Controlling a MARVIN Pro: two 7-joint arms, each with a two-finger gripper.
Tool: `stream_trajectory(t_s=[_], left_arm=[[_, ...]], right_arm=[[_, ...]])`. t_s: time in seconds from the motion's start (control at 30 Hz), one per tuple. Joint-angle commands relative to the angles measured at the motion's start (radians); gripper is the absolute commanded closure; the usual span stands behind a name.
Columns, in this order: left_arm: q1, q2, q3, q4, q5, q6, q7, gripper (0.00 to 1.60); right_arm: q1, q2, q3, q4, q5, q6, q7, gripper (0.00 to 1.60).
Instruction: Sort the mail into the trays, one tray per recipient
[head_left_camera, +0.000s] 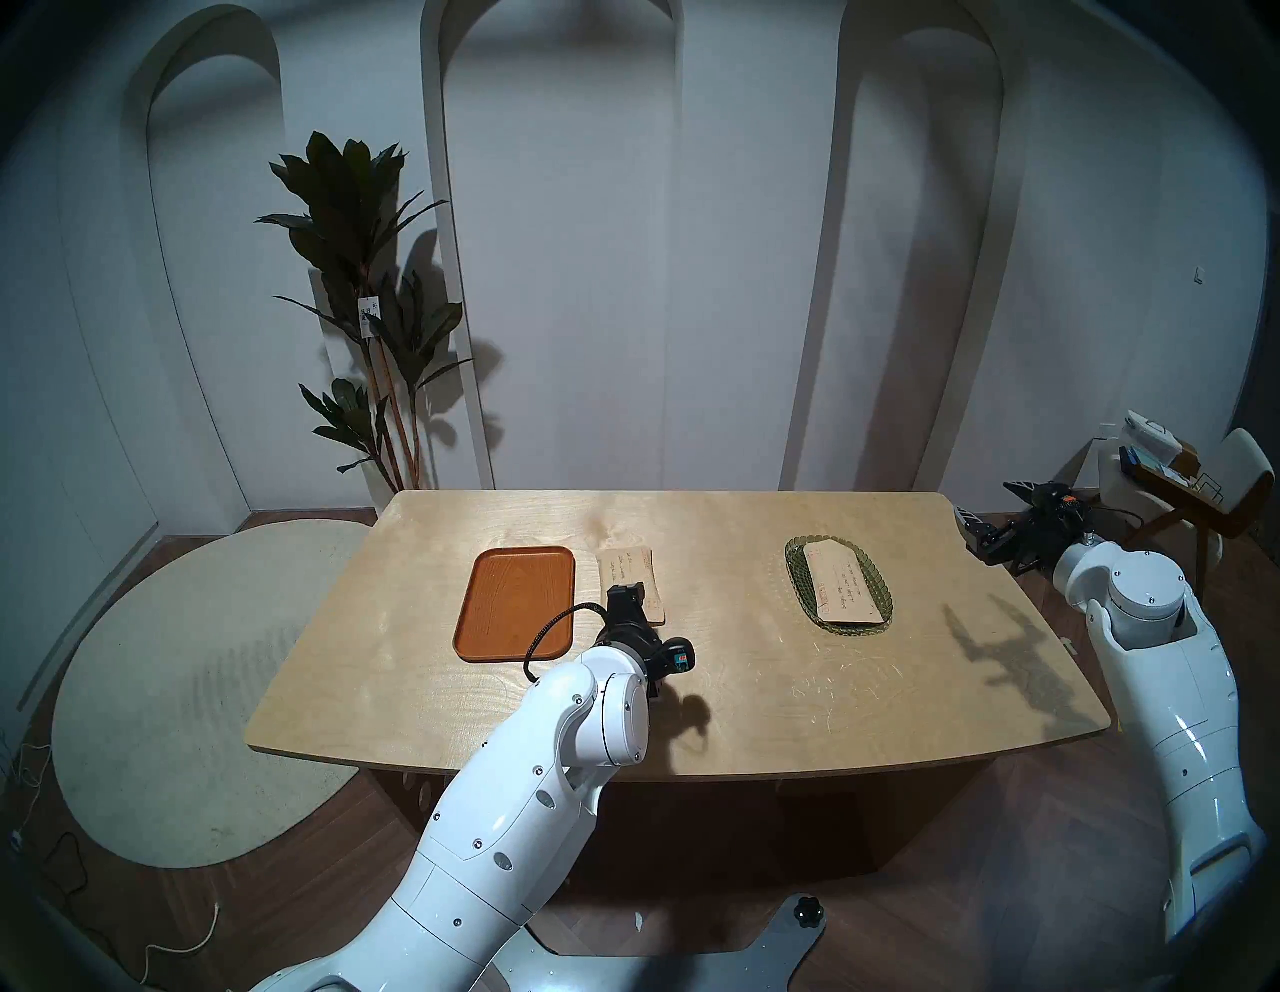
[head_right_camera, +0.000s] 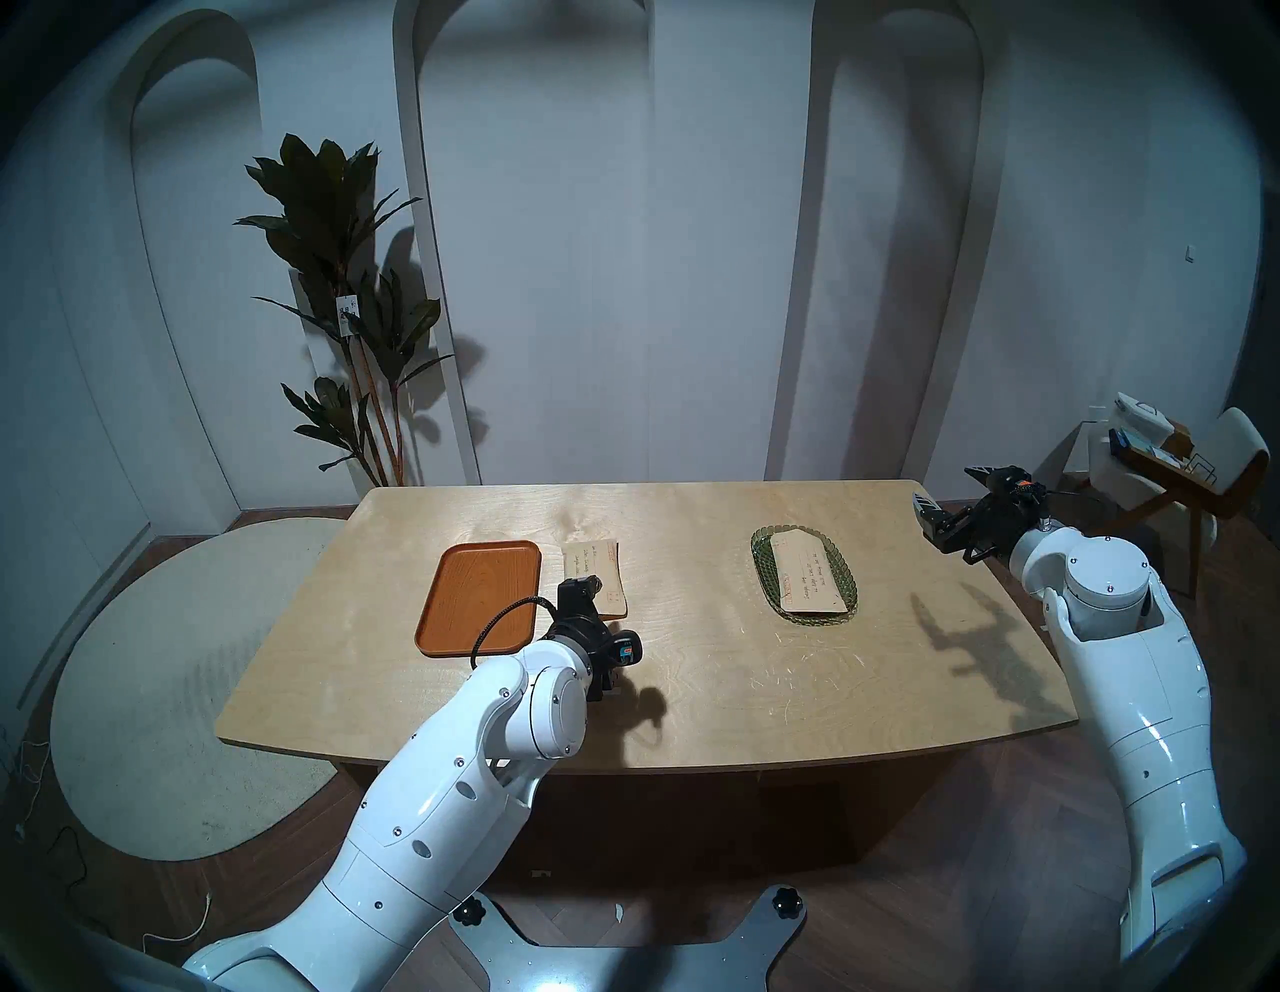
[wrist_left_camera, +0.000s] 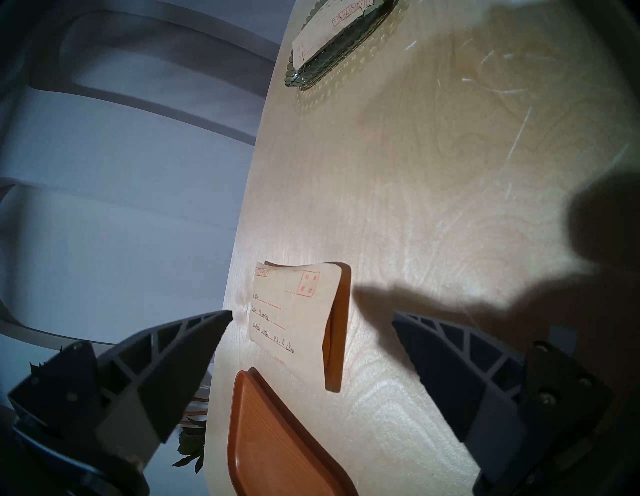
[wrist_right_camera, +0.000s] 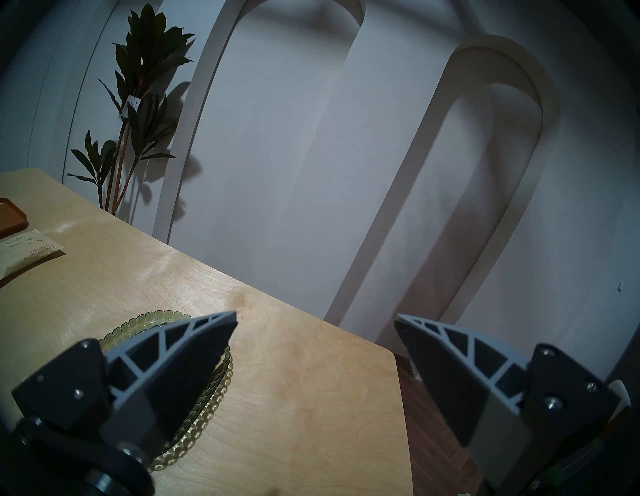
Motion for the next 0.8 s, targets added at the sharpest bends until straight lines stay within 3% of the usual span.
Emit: stream_trajectory(t_s=[0.0,0.37,0.77], left_arm=[[-0.044,-0.012,-0.003,0.015,0.0,-0.016,0.015,0.0],[-0.097,-0.02,-0.019,0.09,-0.016,-0.053,0.027,0.0],[-0.133,0.02,-0.085,0.152,-0.055,-0.111,0.046,0.0]], right_arm=[[0.008,0.007,0.006,-0.014,-0.001,-0.01,0.001,0.0],[0.008,0.008,0.005,-0.014,0.0,-0.009,0.001,0.0],[0.007,0.009,0.005,-0.014,0.001,-0.009,0.0,0.0]])
